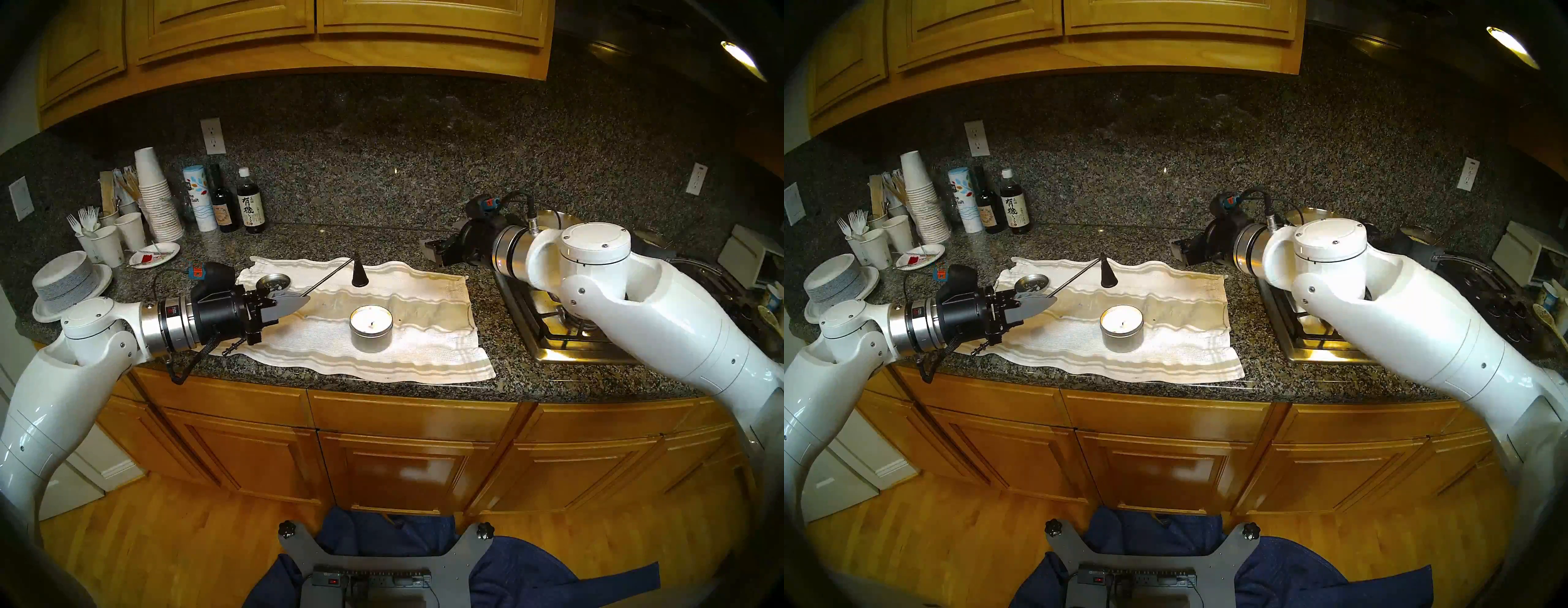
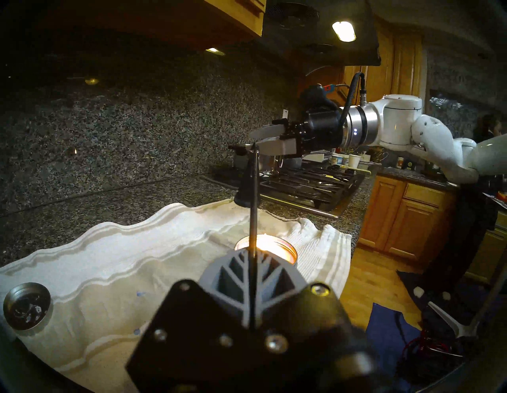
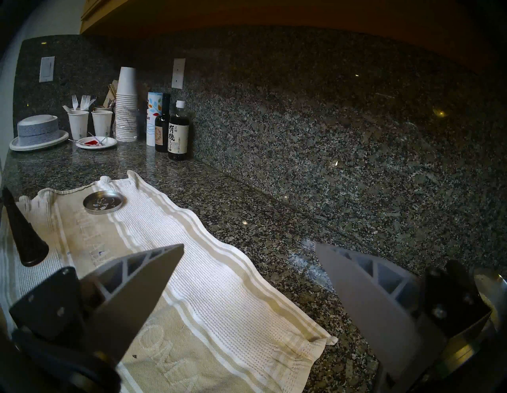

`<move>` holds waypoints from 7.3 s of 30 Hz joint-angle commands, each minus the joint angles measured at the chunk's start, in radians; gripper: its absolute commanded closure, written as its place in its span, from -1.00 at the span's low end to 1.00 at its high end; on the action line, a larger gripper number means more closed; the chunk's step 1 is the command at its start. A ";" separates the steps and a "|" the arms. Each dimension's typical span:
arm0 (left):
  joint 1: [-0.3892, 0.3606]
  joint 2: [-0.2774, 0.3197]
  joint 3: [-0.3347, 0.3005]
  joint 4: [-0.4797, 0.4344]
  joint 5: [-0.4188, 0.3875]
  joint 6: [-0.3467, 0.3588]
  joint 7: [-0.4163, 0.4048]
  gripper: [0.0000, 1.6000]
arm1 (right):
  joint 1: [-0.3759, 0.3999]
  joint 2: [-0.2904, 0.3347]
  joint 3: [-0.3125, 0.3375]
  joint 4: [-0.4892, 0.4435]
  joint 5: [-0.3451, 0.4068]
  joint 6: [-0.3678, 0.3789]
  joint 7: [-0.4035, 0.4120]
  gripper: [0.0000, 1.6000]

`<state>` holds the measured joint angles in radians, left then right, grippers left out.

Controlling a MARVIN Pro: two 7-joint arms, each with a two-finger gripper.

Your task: Put out candle flame

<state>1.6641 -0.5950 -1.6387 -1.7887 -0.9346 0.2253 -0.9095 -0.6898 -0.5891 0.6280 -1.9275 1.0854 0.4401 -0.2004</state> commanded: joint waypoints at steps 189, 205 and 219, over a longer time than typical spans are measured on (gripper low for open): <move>-0.105 -0.027 -0.030 0.142 0.123 0.046 0.381 1.00 | 0.032 -0.002 0.029 -0.005 0.002 -0.009 0.000 -1.00; -0.081 -0.027 -0.022 0.154 0.131 0.063 0.451 1.00 | 0.032 -0.002 0.029 -0.005 0.003 -0.009 0.000 -1.00; -0.092 -0.017 -0.004 0.176 0.111 0.099 0.450 1.00 | 0.032 -0.002 0.029 -0.005 0.002 -0.009 0.000 -1.00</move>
<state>1.6084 -0.6275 -1.6304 -1.6061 -0.8104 0.3161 -0.4408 -0.6898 -0.5887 0.6274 -1.9274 1.0865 0.4400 -0.2013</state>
